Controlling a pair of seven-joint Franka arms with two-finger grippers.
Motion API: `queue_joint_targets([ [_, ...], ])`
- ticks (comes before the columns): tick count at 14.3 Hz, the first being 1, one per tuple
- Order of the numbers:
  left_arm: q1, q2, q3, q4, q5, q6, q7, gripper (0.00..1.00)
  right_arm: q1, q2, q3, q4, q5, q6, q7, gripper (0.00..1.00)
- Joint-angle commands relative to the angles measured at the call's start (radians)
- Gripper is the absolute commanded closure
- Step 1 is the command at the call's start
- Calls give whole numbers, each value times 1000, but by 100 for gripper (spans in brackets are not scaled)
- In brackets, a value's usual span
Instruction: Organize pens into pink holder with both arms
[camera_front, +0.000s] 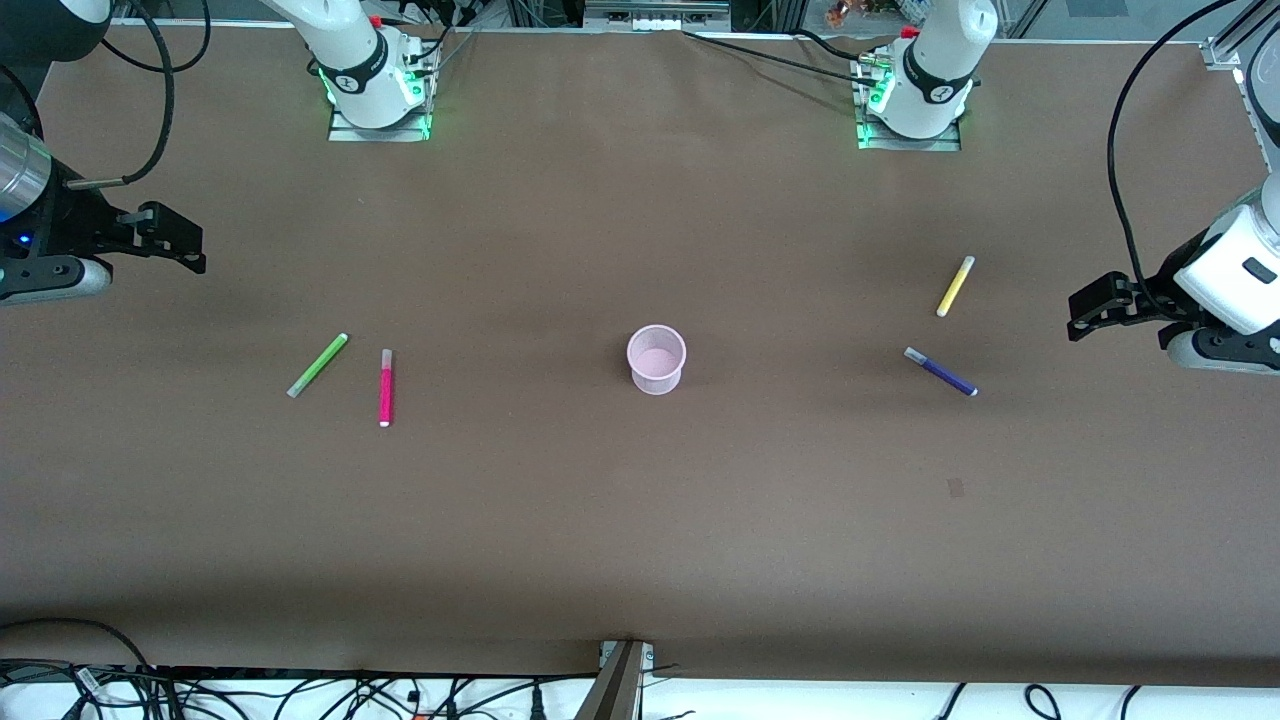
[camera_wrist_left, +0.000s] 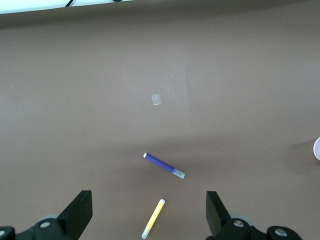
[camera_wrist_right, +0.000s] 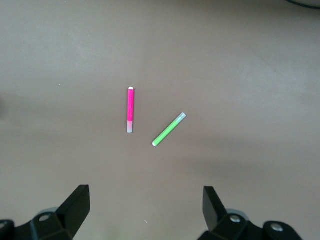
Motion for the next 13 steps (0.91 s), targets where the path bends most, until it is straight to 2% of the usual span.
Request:
queue_joint_targets([
  [1,4,-5,2,2,3,3,33,0,2,-16,2,-1,-1,-18,4,0],
  [13,21,-6,4,-6,-3,-23,-7,0,2,-13,-1,-3,-1,-26,4,0],
])
